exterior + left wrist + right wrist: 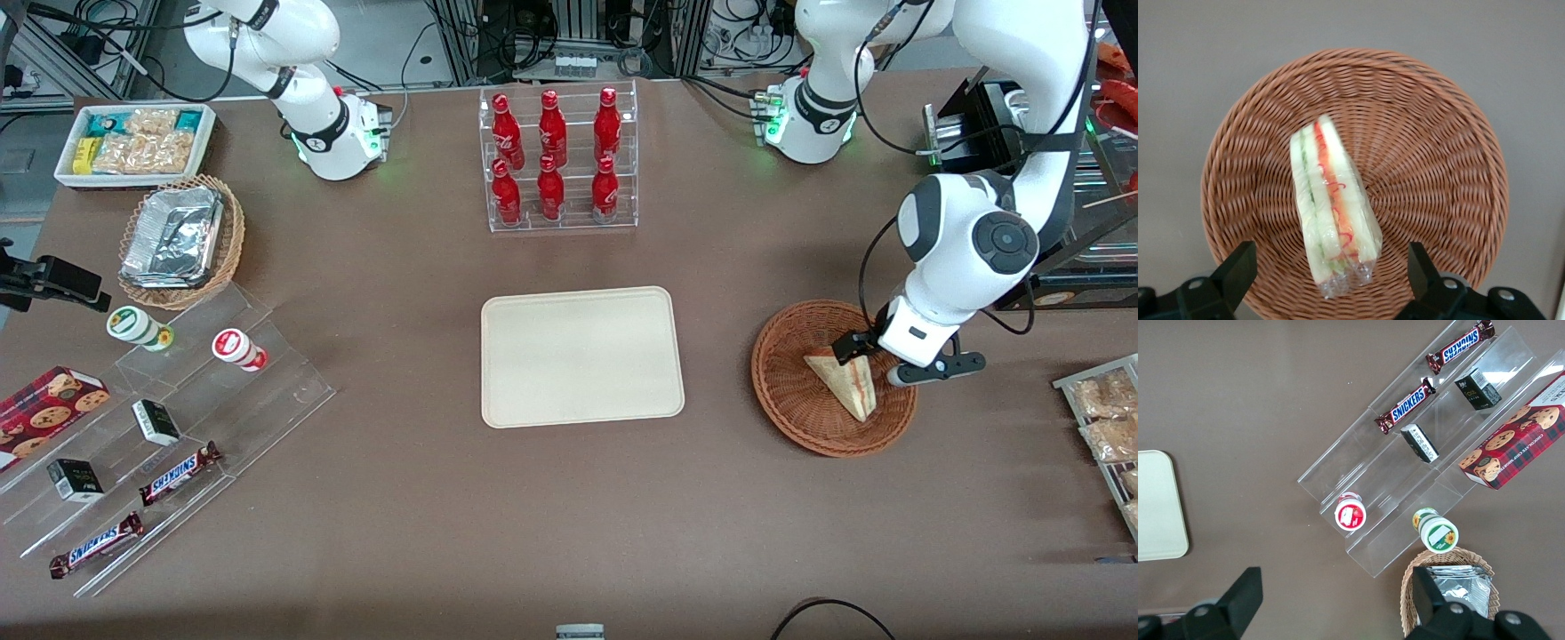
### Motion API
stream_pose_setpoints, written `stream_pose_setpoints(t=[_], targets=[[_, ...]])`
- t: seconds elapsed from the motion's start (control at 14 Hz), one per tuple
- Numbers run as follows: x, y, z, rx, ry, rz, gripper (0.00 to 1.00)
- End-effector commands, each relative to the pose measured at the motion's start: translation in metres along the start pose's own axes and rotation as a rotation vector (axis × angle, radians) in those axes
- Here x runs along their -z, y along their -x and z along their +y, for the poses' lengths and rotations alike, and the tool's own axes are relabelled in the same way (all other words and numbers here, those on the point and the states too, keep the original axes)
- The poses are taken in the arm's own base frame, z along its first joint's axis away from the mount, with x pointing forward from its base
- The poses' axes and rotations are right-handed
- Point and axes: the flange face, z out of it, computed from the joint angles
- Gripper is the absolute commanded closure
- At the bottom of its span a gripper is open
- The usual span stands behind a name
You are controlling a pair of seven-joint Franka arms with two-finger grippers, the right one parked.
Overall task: Place sandwich from basket to tray
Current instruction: 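Close the left gripper on the wrapped sandwich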
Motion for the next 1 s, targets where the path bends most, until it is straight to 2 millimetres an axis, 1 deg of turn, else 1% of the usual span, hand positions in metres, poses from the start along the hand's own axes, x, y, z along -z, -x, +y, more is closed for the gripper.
stream_pose_setpoints(t=[0.0, 0.21, 0.29, 0.43, 0.64, 0.71, 0.79, 0.86, 0.93], targets=[[-0.013, -0.001, 0.003, 0.241, -0.008, -0.002, 0.0], [-0.022, -0.002, 0.004, 0.325, -0.007, -0.017, 0.0], [-0.029, -0.004, 0.008, 0.356, -0.012, -0.026, 0.0], [-0.044, -0.003, 0.009, 0.354, -0.026, -0.047, 0.0], [-0.052, -0.005, 0.01, 0.345, -0.032, -0.055, 0.0], [-0.052, -0.008, 0.011, 0.343, -0.031, -0.052, 0.09], [-0.053, -0.008, 0.011, 0.338, -0.033, -0.055, 0.42], [-0.053, -0.008, 0.011, 0.333, -0.034, -0.054, 0.99], [-0.051, -0.01, 0.012, 0.321, -0.033, -0.053, 1.0]])
